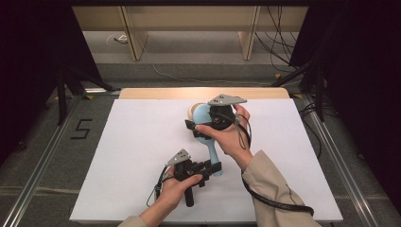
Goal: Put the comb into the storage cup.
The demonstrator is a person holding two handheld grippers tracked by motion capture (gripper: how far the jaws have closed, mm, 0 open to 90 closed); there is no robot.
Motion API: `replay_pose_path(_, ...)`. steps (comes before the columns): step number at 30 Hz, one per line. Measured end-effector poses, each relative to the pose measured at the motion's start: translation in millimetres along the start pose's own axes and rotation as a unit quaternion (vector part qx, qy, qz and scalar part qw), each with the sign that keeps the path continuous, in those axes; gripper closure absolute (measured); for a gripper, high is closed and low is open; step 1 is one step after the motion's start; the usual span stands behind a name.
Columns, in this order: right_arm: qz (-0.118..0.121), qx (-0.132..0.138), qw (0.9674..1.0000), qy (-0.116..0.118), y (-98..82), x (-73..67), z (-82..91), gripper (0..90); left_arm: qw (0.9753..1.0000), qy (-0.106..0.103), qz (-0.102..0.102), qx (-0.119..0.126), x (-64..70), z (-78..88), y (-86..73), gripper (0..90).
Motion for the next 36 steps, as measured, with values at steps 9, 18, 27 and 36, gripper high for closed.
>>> replay_pose_path(9, -0.015, -0.004, 0.9999, -0.008, -0.3, 0.6, 0.6, 13.5, 1.0000, 0.002, 0.004, 0.000, -0.7, -0.2, -0.3, 64.9)
replay_pose_path(18, -0.024, -0.017, 0.9995, -0.009, -0.1, -0.4, 1.5, 18.6, 1.0000, 0.004, 0.004, -0.002, -1.7, -0.7, -0.8, 64.8)
replay_pose_path(27, -0.032, -0.025, 0.9991, -0.012, -0.7, -1.4, 1.5, 19.5, 0.9999, 0.012, -0.002, -0.005, -1.9, -1.2, -1.9, 64.8)
replay_pose_path(36, -0.029, -0.029, 0.9991, -0.011, 1.2, -3.6, 0.2, 20.0, 0.9997, 0.019, -0.013, -0.005, -2.7, -0.5, -0.6, 64.6)
Point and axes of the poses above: each handheld gripper's, and its own axes: z roughly backward along the jaws, y roughly out of its top, x roughly to its right, the point moved 3 cm from there along -z, roughly forward along the jaws, and after that the axes turned 15 degrees about y, right-handed, at the moved point
